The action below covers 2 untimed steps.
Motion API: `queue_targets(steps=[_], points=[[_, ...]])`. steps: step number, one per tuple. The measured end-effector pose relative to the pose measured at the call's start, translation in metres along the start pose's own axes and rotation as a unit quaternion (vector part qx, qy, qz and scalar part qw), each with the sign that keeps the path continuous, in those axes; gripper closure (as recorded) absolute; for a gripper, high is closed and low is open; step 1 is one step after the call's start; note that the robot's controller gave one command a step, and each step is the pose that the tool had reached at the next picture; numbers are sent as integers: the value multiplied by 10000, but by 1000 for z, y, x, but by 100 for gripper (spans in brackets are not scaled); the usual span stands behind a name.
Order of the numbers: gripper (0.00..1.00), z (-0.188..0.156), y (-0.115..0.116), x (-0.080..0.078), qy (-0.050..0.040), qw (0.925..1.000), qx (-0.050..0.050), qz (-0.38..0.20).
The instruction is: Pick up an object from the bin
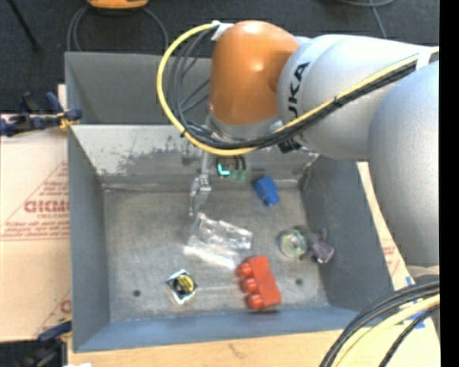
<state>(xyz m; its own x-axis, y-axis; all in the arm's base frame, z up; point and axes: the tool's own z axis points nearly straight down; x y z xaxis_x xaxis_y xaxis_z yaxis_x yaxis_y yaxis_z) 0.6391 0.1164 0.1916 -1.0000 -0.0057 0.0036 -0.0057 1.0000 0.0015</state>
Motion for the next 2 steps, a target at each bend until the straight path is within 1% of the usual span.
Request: queue_targets(steps=[1,2], points=[[0,76,-38,-9,-104,9999,-20,-130],[0,56,-95,57,-29,9993,12,362]])
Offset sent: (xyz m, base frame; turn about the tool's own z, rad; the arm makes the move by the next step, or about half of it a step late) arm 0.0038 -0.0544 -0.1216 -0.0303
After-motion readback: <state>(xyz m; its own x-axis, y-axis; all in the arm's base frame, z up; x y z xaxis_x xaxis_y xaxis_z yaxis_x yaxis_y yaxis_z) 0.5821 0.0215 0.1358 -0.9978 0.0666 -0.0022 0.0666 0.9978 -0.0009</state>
